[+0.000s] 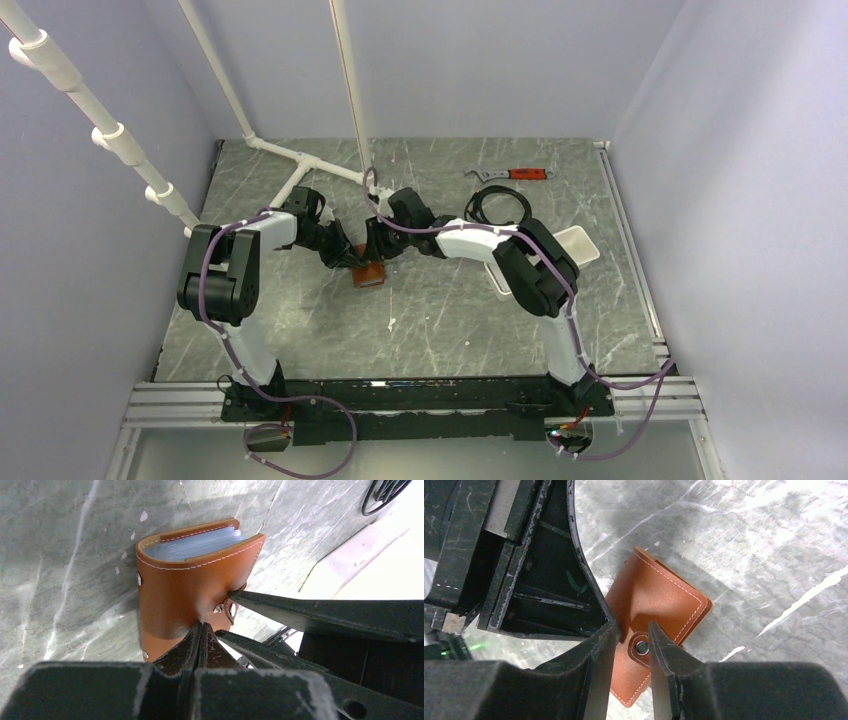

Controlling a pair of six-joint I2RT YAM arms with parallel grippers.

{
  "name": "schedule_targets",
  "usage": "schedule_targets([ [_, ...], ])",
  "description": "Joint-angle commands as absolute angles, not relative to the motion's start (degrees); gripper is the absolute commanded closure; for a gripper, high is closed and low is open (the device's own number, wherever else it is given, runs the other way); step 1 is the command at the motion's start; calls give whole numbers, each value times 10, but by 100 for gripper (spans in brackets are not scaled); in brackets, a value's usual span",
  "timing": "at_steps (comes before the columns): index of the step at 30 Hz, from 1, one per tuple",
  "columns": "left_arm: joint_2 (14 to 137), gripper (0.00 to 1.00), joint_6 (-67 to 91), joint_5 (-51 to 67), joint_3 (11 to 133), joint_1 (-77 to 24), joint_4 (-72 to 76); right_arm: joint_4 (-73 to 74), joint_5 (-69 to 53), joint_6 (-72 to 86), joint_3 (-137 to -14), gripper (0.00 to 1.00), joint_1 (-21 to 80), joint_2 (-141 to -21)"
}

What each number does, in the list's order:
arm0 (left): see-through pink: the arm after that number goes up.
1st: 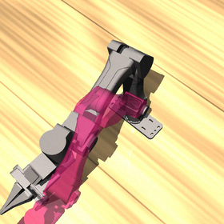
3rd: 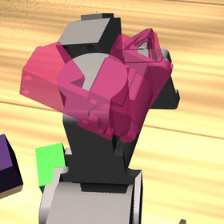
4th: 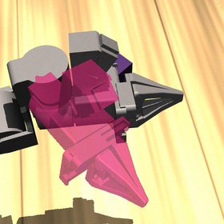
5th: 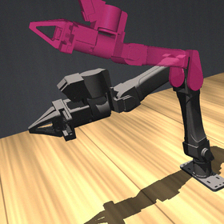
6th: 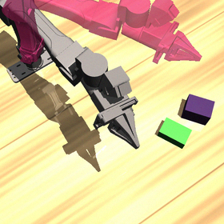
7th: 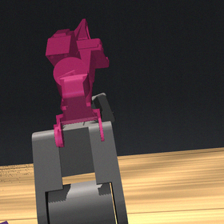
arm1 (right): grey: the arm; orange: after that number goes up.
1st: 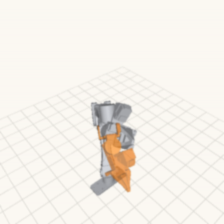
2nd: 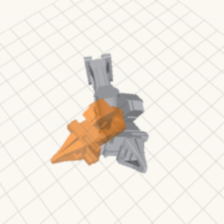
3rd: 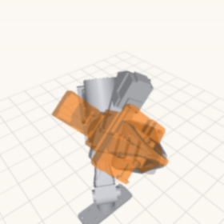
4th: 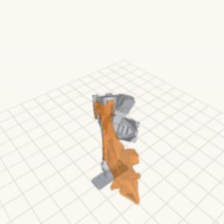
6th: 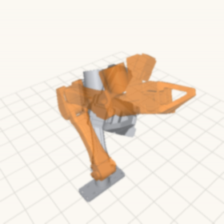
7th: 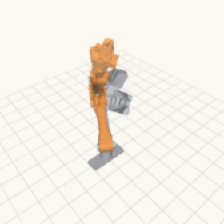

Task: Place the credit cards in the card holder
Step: Close the card holder at the center of the board.

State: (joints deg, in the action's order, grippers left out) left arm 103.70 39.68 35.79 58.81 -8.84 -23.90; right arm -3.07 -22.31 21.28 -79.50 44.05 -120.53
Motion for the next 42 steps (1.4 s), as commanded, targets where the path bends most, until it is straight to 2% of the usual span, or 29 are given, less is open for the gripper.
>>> schedule_targets([
  [1, 1047, 100, 376, 310, 579, -98, -252, 75, -93, 127, -810, 68, 459, -1208],
  [6, 1047, 100, 376, 310, 579, -98, -253, 78, -75, 112, -810, 70, 465, -1206],
  [11, 1048, 100, 376, 311, 580, -98, -252, 104, -93, 159, -829, 52, 461, -1178],
  [13, 1048, 100, 375, 312, 580, -98, -254, 160, -67, 191, -866, 46, 460, -1181],
  [15, 1046, 100, 375, 313, 579, -98, -254, 236, -32, 215, -914, 44, 461, -1186],
  [18, 1044, 100, 374, 311, 578, -98, -254, 258, -10, 233, -908, 44, 467, -1172],
  [21, 1046, 100, 375, 313, 578, -98, -251, 260, 14, 225, -909, 45, 474, -1167],
  [24, 1049, 100, 375, 316, 580, -98, -250, 260, 3, 214, -920, 51, 478, -1179],
  [35, 1046, 100, 373, 316, 576, -98, -250, 244, -13, 211, -957, 53, 494, -1189],
  [42, 1046, 100, 371, 315, 578, -98, -251, 249, -23, 211, -981, 65, 498, -1220],
])
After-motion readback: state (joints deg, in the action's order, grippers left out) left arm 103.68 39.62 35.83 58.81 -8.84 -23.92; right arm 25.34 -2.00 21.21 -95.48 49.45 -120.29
